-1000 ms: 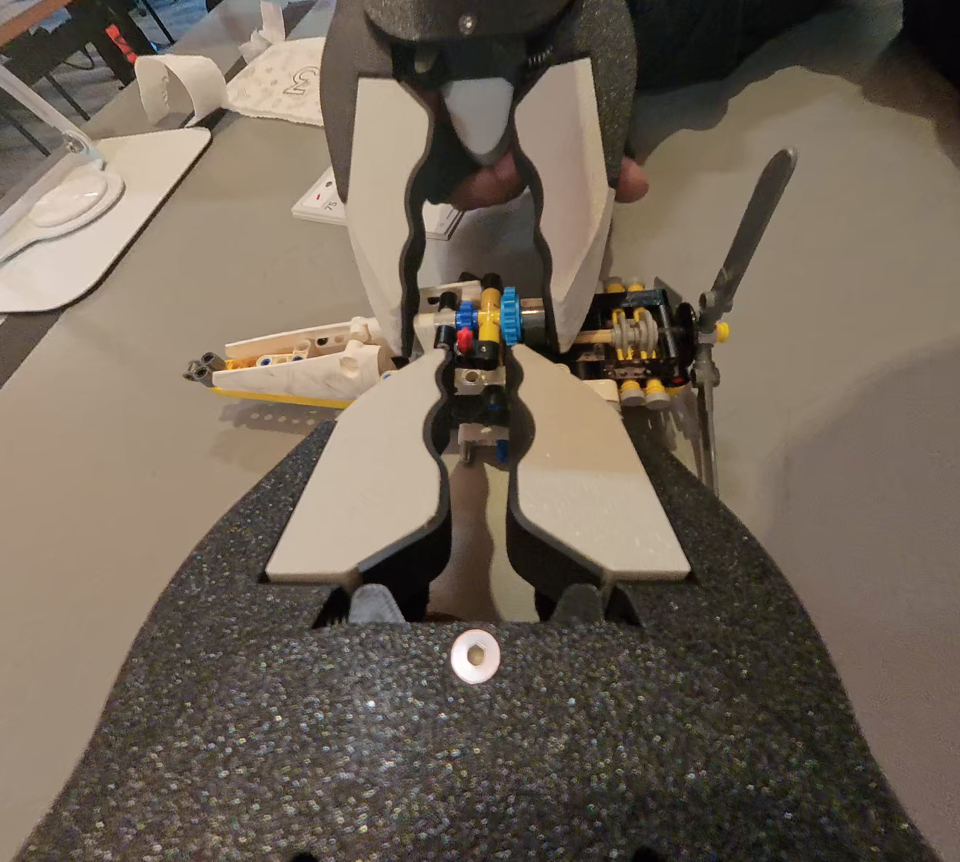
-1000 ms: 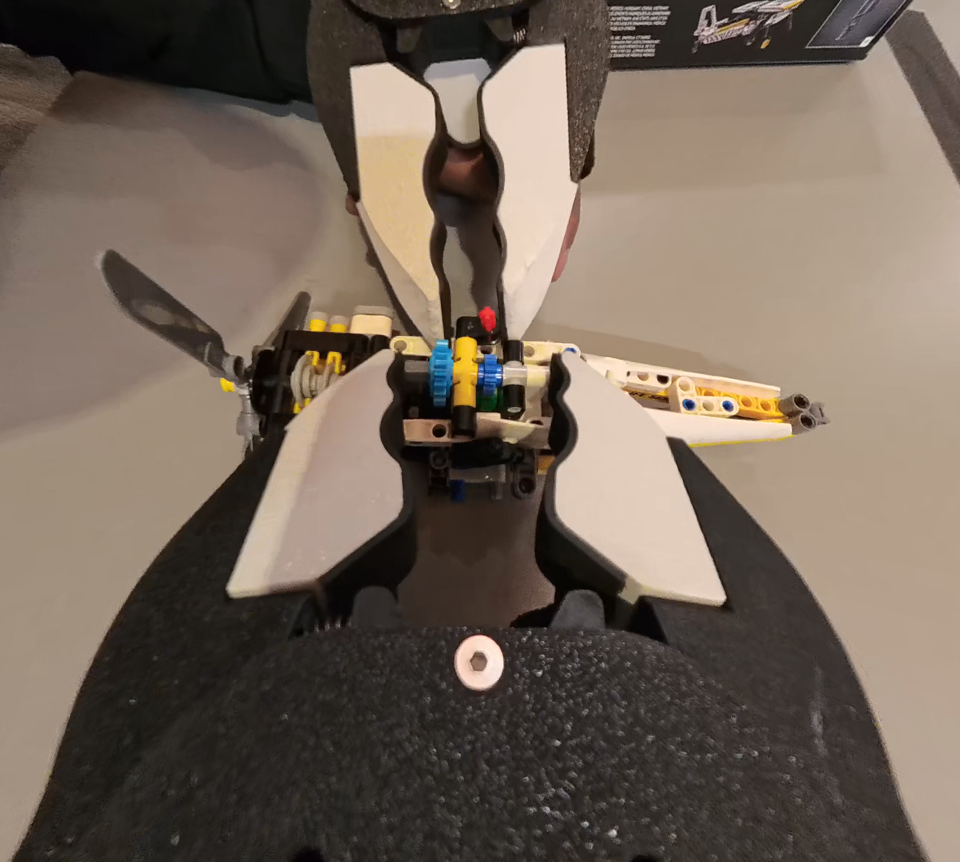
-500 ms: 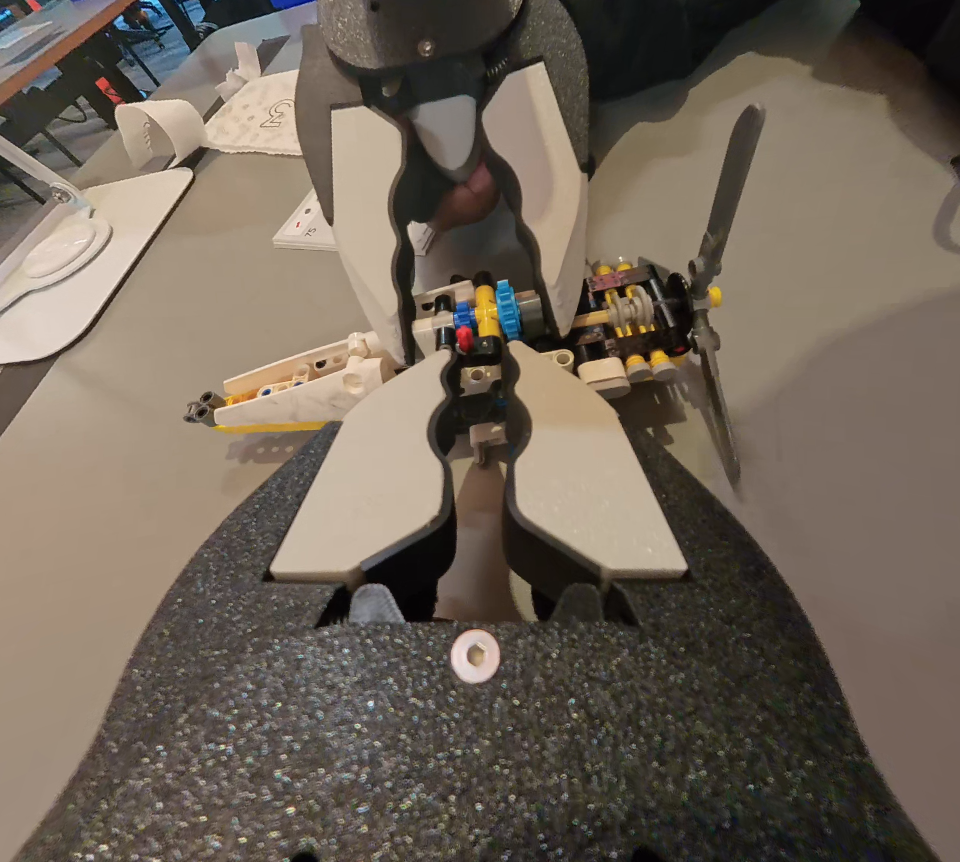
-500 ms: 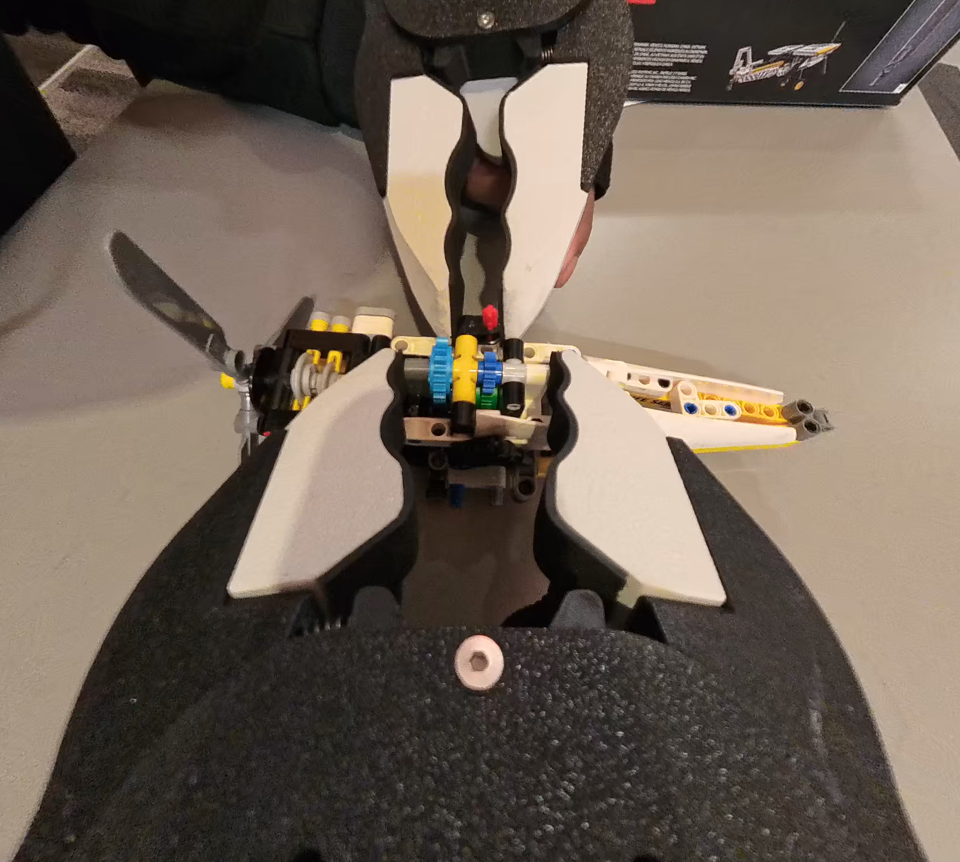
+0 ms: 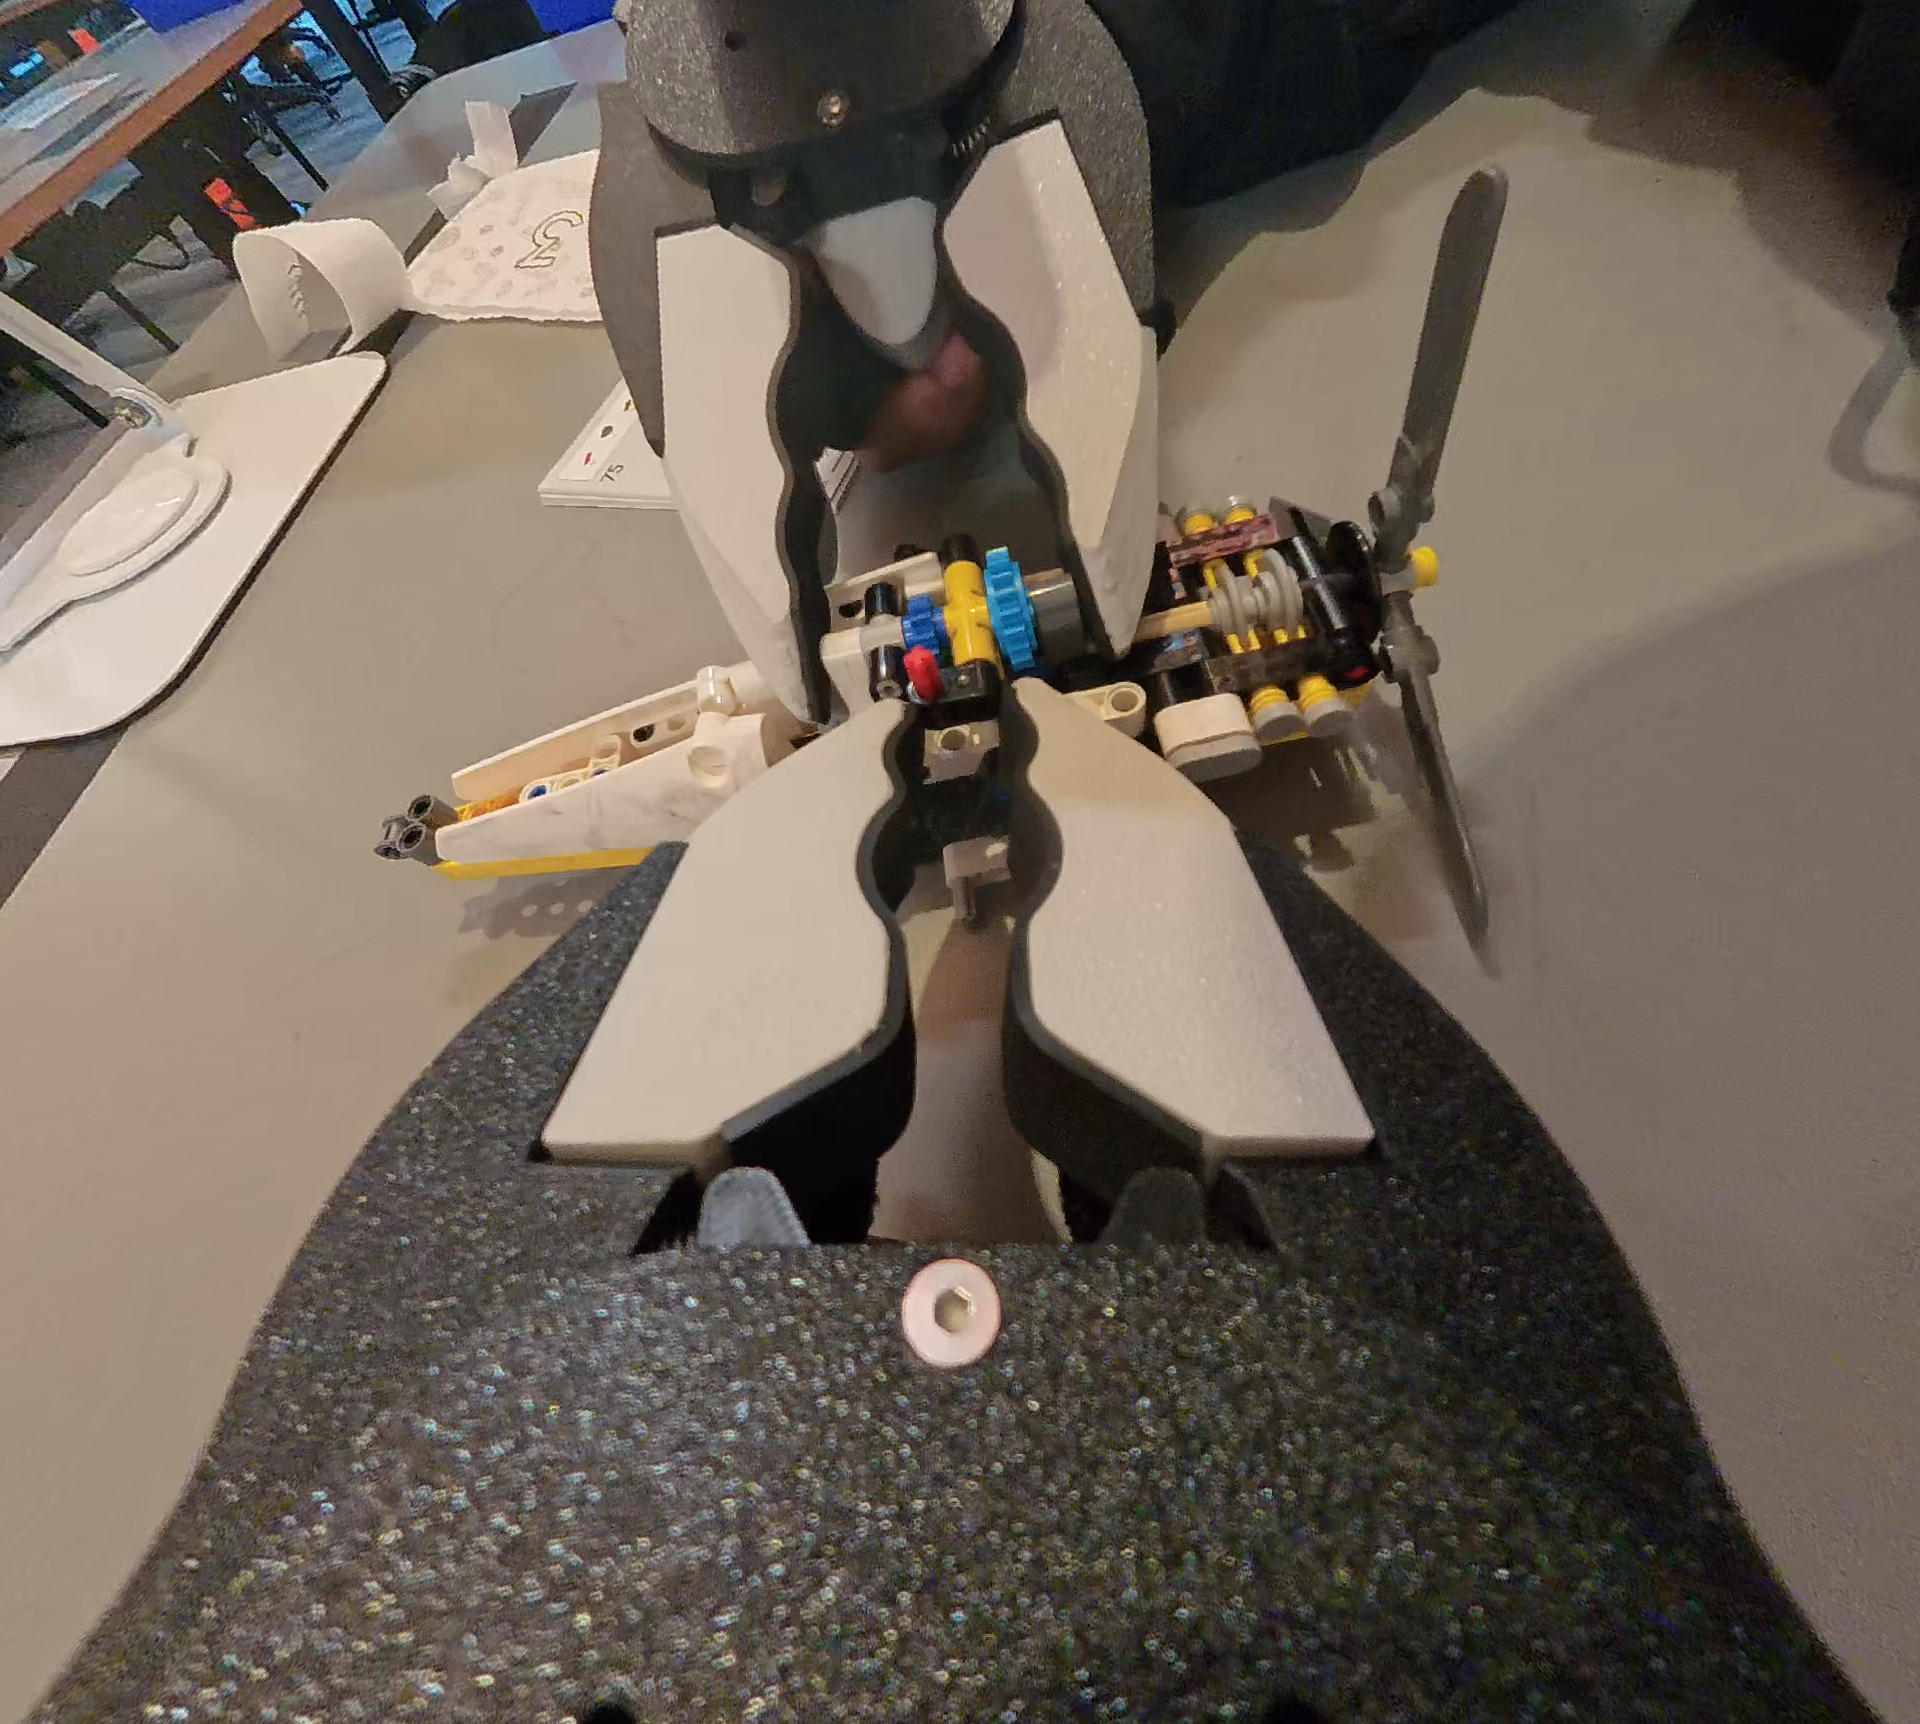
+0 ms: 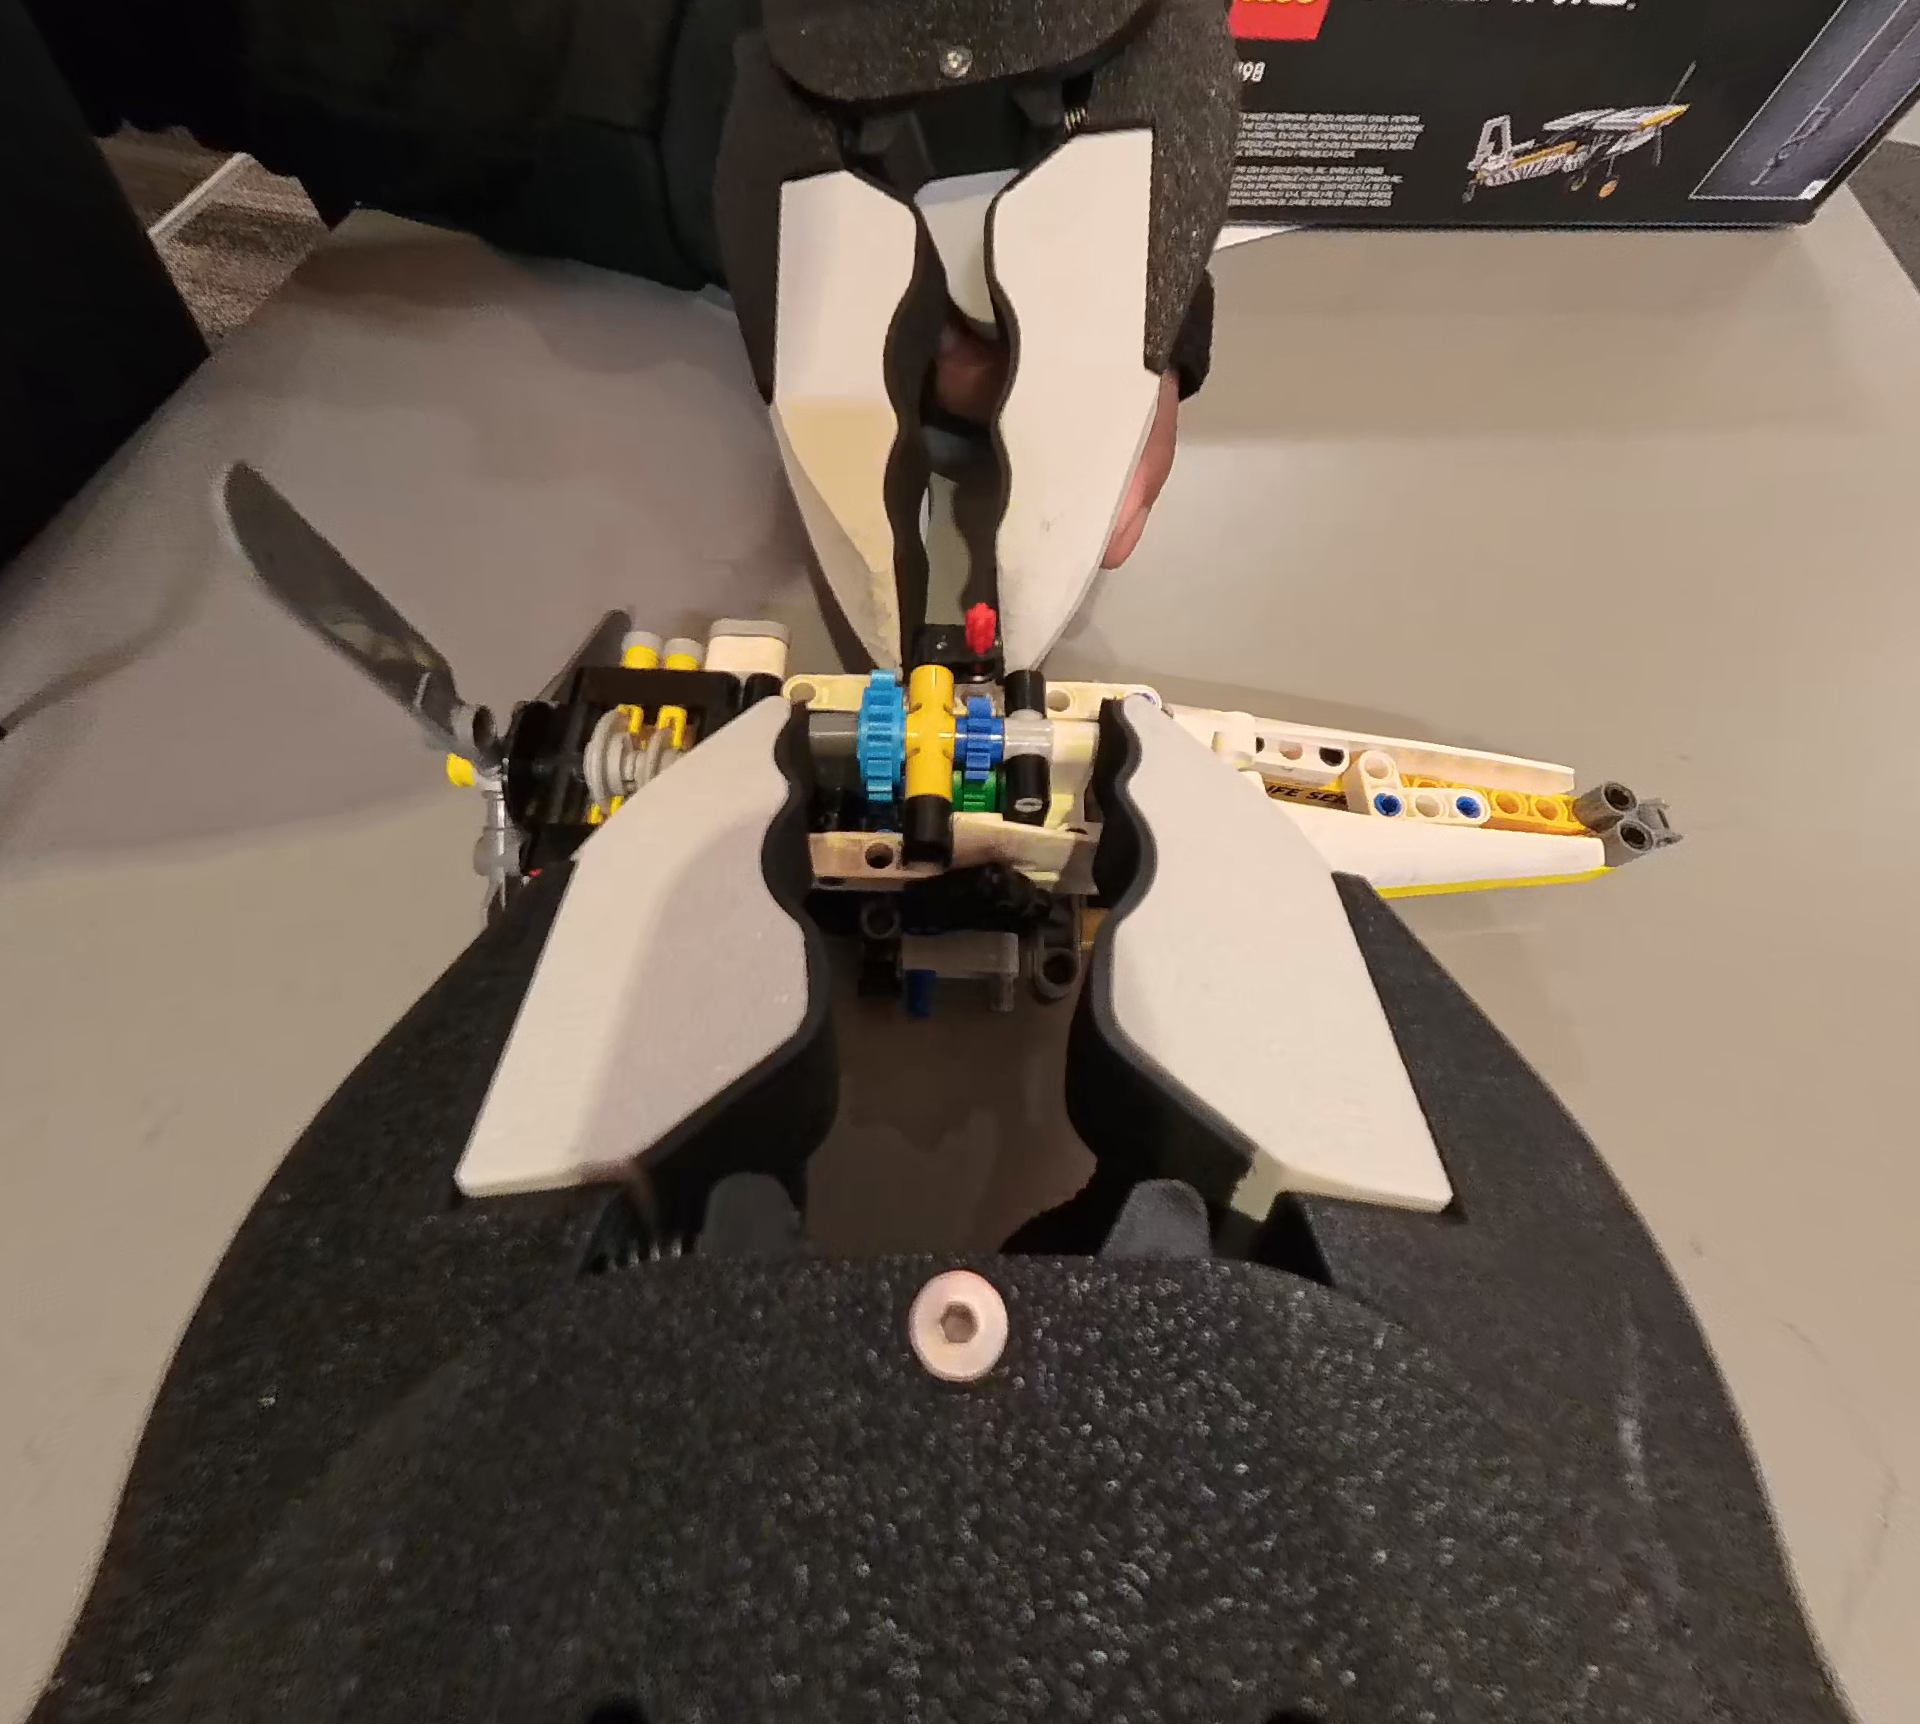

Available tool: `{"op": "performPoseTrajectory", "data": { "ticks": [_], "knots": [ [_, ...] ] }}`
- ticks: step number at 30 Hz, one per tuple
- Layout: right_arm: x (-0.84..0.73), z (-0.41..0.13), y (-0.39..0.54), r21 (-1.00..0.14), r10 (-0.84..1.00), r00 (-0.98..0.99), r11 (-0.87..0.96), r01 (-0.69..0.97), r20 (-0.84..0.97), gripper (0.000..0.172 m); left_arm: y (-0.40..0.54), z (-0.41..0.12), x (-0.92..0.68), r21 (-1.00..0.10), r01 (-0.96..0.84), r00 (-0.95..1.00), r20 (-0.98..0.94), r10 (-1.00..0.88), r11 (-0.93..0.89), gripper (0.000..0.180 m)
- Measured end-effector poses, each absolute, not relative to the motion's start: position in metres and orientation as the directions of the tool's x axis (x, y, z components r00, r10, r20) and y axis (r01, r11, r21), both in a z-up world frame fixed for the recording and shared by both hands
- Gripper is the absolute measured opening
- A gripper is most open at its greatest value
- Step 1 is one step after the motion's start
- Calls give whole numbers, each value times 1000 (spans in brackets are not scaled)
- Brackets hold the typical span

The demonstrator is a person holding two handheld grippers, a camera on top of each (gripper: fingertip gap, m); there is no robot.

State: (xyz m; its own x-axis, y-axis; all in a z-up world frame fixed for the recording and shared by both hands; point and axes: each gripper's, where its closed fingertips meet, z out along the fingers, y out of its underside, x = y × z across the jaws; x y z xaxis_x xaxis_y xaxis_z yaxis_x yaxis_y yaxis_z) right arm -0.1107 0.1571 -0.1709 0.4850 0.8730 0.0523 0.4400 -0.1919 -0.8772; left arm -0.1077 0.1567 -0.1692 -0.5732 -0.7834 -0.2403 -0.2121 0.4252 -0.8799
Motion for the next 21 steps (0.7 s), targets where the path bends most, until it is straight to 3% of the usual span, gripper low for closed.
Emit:
{"op": "performPoseTrajectory", "data": {
  "ticks": [7,10,21],
  "knots": [
    [-91,-171,163,-877,841,537,-215,430,57,52,173,-170,-119,-877,-235,-545,-239,-804,420,15],
    [-69,-169,167,-882,818,574,-247,400,31,52,191,-155,-131,-921,-215,-486,-188,-853,325,16],
    [-89,-170,160,-868,836,543,-214,449,75,53,175,-167,-122,-886,-257,-511,-213,-833,385,16]
  ]
}}
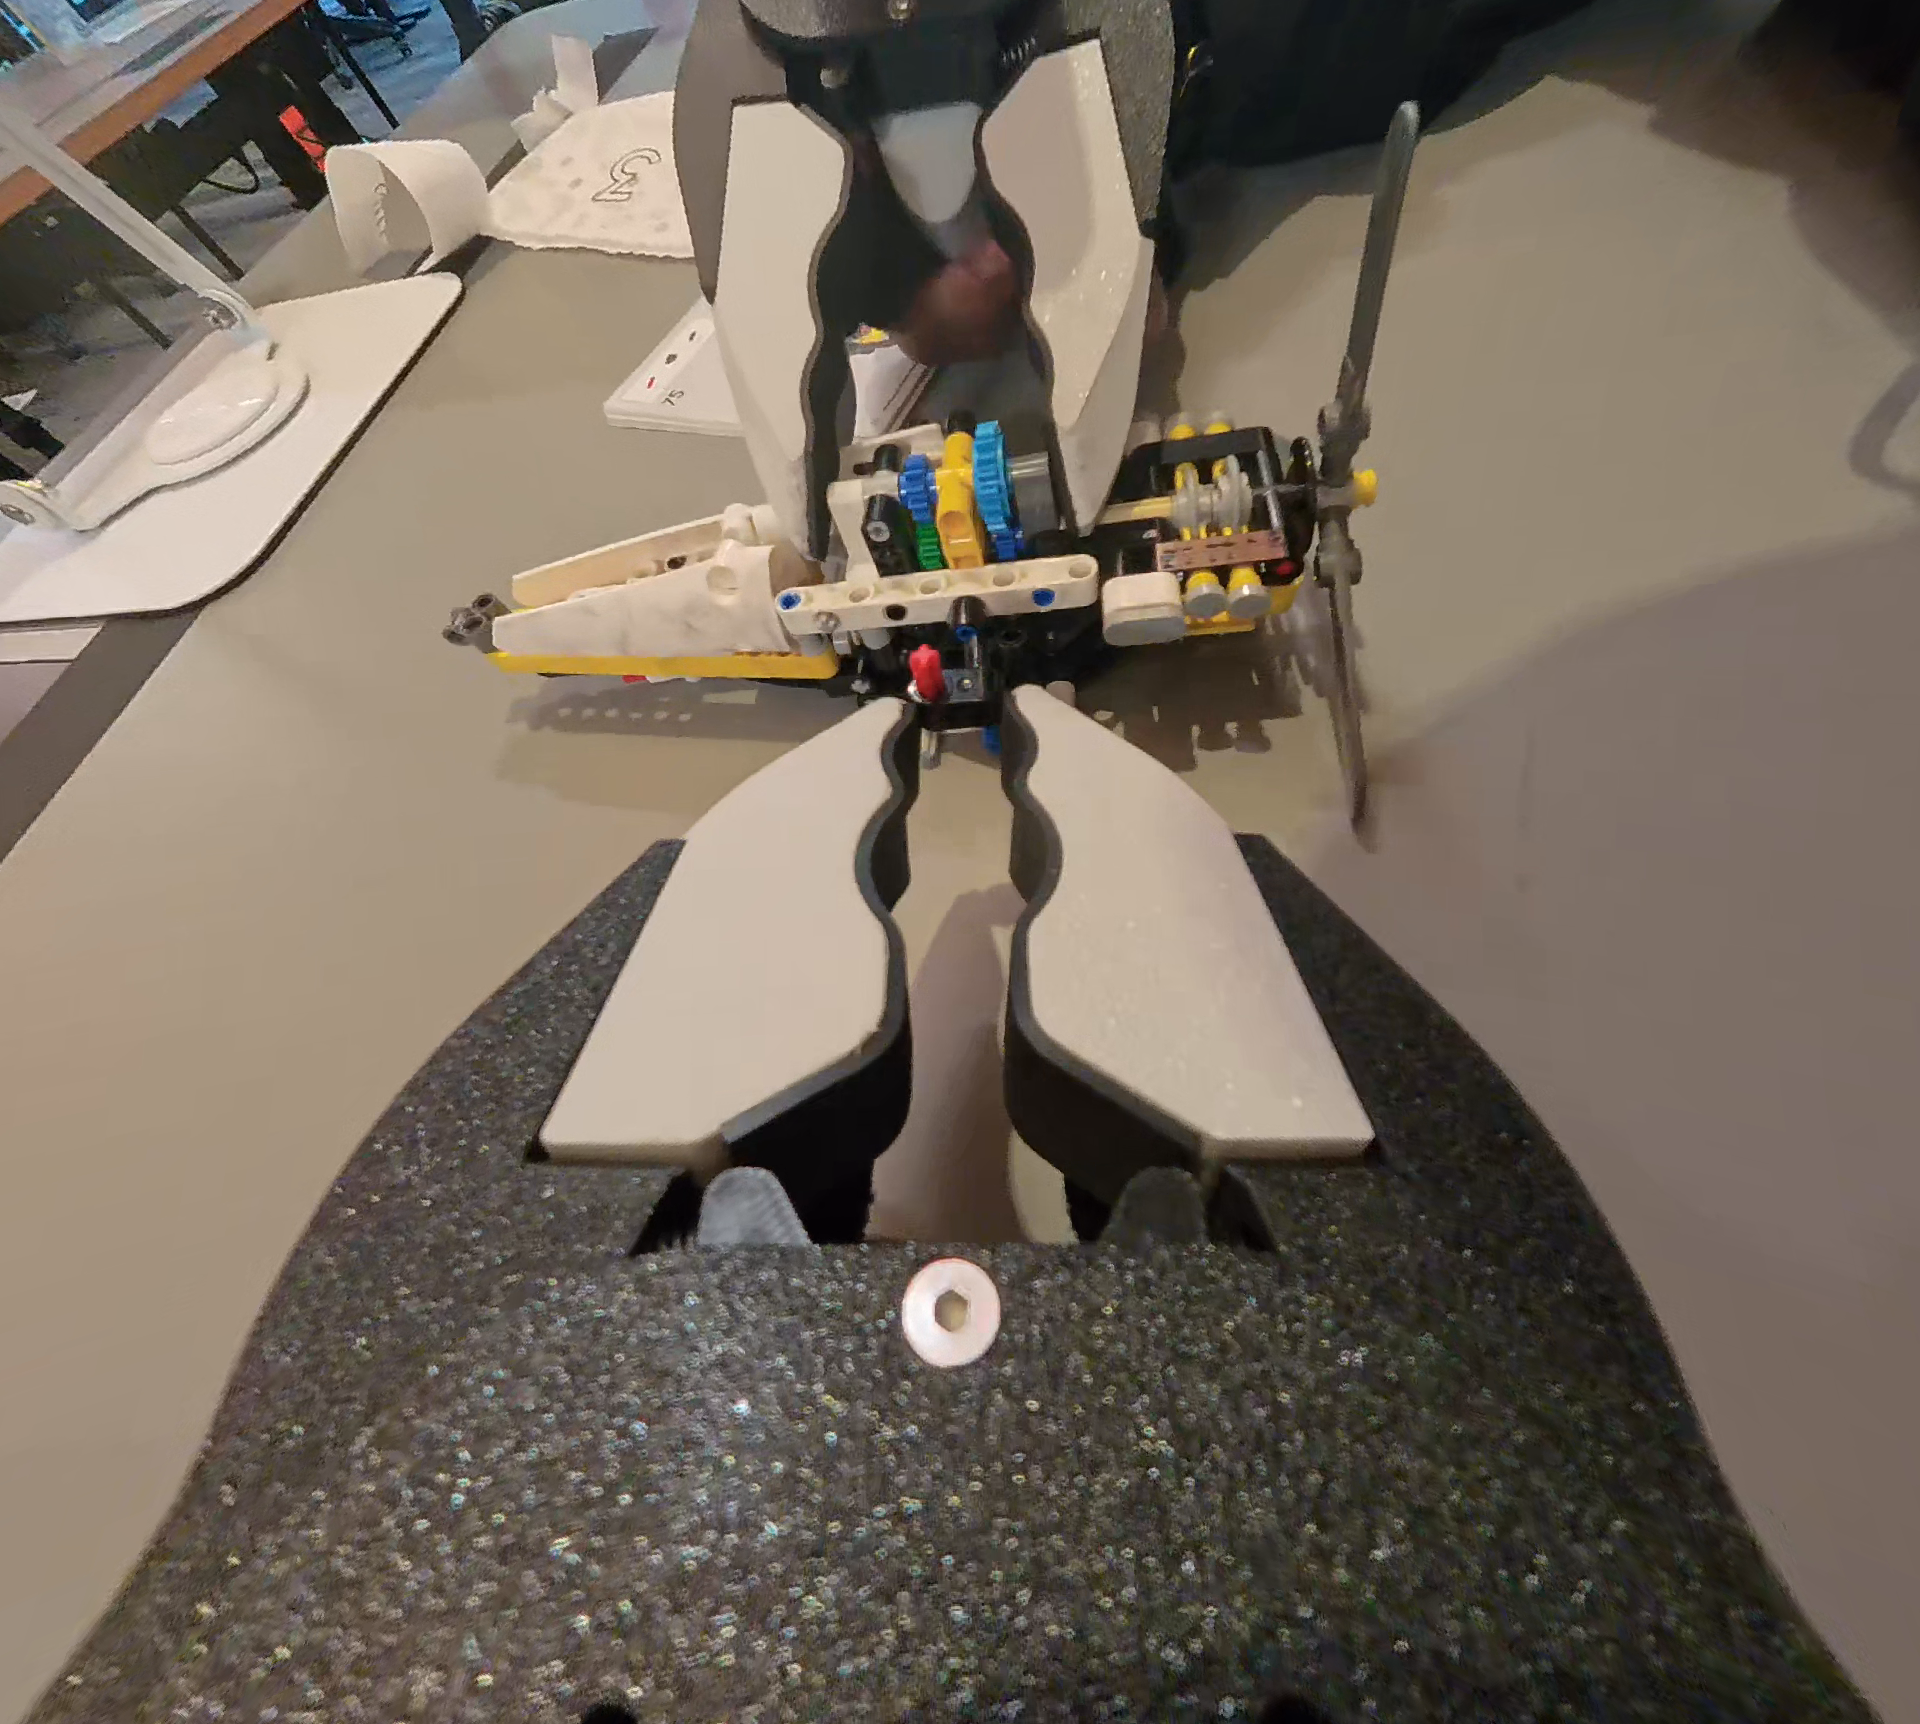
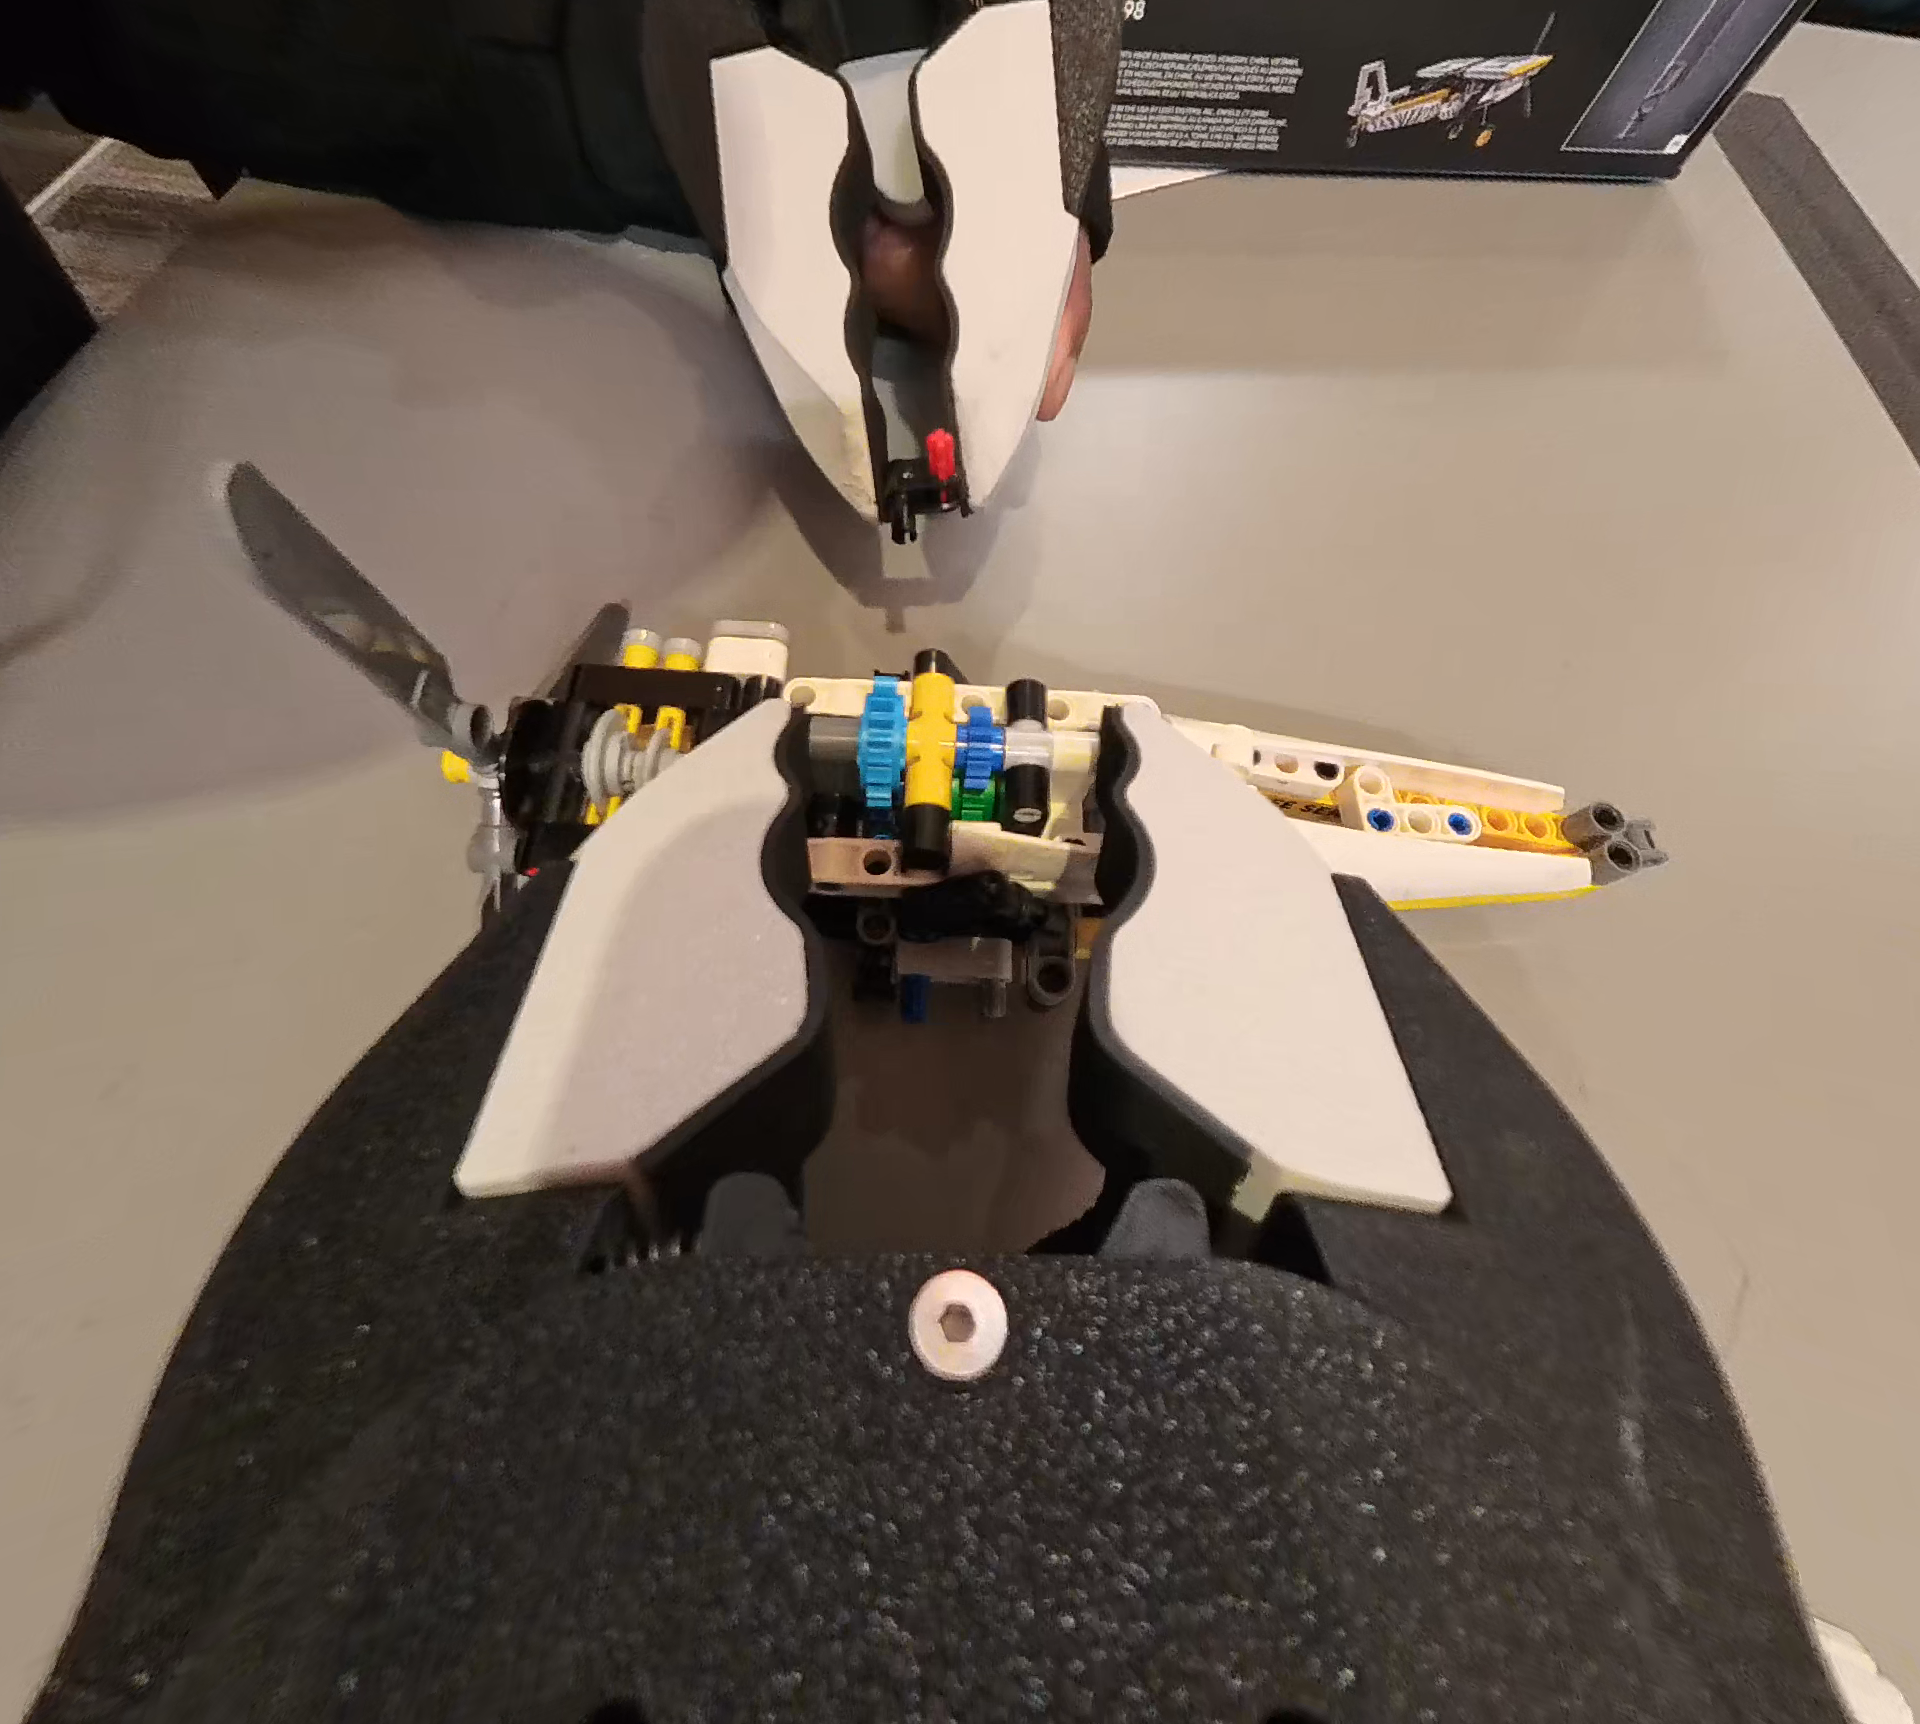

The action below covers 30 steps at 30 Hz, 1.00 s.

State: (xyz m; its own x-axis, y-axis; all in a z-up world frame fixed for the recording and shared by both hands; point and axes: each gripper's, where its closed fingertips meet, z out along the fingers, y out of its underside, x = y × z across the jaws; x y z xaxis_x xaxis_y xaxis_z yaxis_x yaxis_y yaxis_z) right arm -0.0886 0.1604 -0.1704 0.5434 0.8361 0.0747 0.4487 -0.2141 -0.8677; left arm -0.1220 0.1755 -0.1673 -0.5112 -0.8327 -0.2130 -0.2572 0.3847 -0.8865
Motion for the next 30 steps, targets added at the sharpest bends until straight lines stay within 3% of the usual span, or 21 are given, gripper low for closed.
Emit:
{"op": "performPoseTrajectory", "data": {
  "ticks": [24,30],
  "knots": [
    [-91,-153,157,-895,809,573,-153,418,130,47,175,-171,-115,-861,-286,-492,-244,-836,420,16],
    [-89,-134,151,-890,733,633,-84,448,249,32,166,-141,-97,-771,-250,-389,-474,-790,586,16]
  ]
}}
